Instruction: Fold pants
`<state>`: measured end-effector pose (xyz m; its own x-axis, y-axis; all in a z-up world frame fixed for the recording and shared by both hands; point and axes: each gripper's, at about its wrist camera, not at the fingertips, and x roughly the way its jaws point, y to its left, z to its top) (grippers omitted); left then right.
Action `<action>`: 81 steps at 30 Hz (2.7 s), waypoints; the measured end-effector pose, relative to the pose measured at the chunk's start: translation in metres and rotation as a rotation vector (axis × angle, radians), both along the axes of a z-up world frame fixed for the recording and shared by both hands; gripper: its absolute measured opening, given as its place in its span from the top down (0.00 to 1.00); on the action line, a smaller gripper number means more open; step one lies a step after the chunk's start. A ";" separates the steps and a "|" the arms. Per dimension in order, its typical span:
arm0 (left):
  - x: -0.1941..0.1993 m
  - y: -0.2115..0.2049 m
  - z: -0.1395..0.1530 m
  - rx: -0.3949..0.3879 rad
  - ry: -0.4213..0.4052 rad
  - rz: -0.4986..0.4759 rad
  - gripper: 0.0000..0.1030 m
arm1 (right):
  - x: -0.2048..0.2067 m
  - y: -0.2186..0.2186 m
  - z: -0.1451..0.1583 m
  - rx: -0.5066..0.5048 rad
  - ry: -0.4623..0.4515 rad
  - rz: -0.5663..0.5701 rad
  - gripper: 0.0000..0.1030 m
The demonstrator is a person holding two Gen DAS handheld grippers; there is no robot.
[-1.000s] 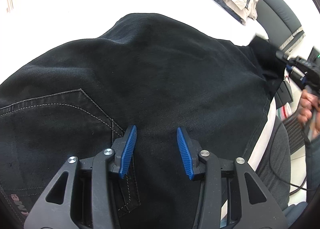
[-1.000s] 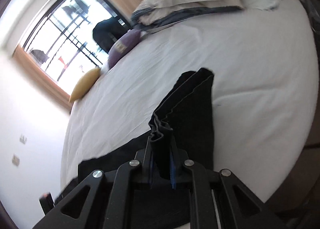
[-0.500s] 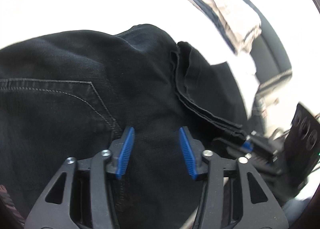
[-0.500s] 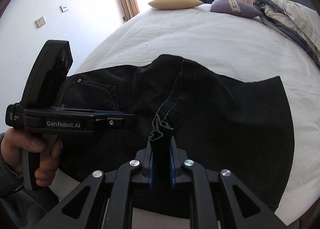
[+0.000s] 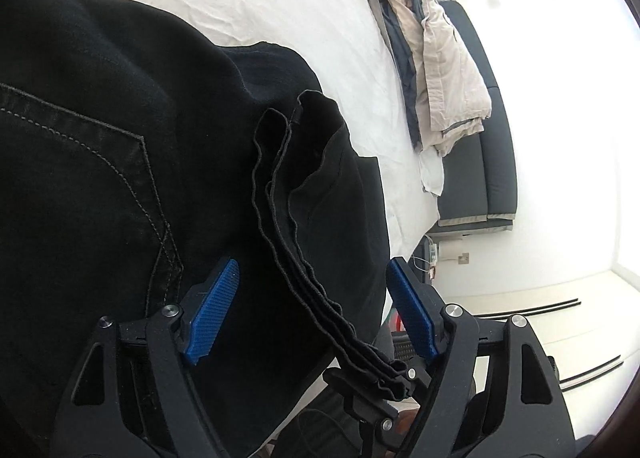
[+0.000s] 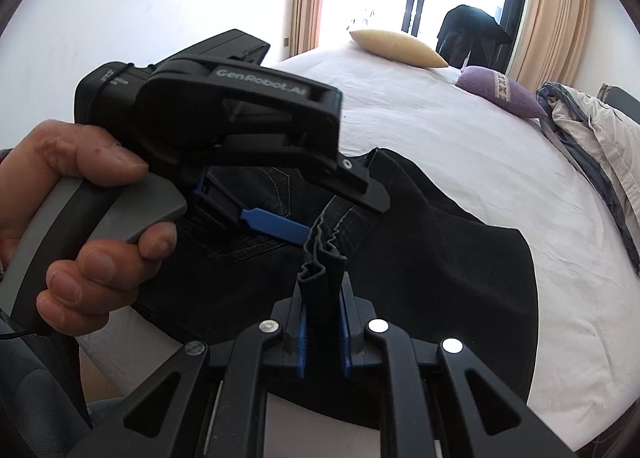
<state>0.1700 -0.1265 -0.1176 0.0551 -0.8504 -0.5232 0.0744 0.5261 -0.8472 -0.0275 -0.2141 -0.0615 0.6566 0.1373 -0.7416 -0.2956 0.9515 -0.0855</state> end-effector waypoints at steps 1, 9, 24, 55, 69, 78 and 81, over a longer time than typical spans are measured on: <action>0.001 0.000 0.001 0.012 0.000 -0.007 0.49 | 0.001 0.003 0.000 -0.007 0.001 0.005 0.86; 0.006 0.001 0.021 0.117 -0.074 -0.062 0.89 | -0.002 0.025 0.005 -0.054 -0.003 0.035 0.86; 0.009 0.004 0.007 0.282 -0.085 -0.078 0.89 | 0.019 0.044 -0.025 -0.050 0.115 0.062 0.85; 0.008 -0.082 -0.012 0.326 -0.181 -0.196 0.88 | 0.168 -0.261 -0.077 1.163 0.449 -0.174 0.52; -0.034 -0.061 -0.016 0.291 -0.200 -0.151 0.88 | 0.015 -0.243 -0.082 1.186 0.590 -0.157 0.50; -0.108 0.036 0.026 0.286 -0.241 0.081 0.88 | 0.033 -0.189 -0.009 1.212 0.402 0.019 0.43; -0.132 0.079 0.038 0.290 -0.272 0.222 0.88 | 0.068 -0.163 -0.018 1.267 0.412 0.060 0.40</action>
<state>0.0384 -0.0478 -0.0796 0.3880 -0.6227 -0.6794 0.1319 0.7671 -0.6278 0.0407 -0.3771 -0.0798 0.3851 0.8957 -0.2224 -0.1301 0.2913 0.9478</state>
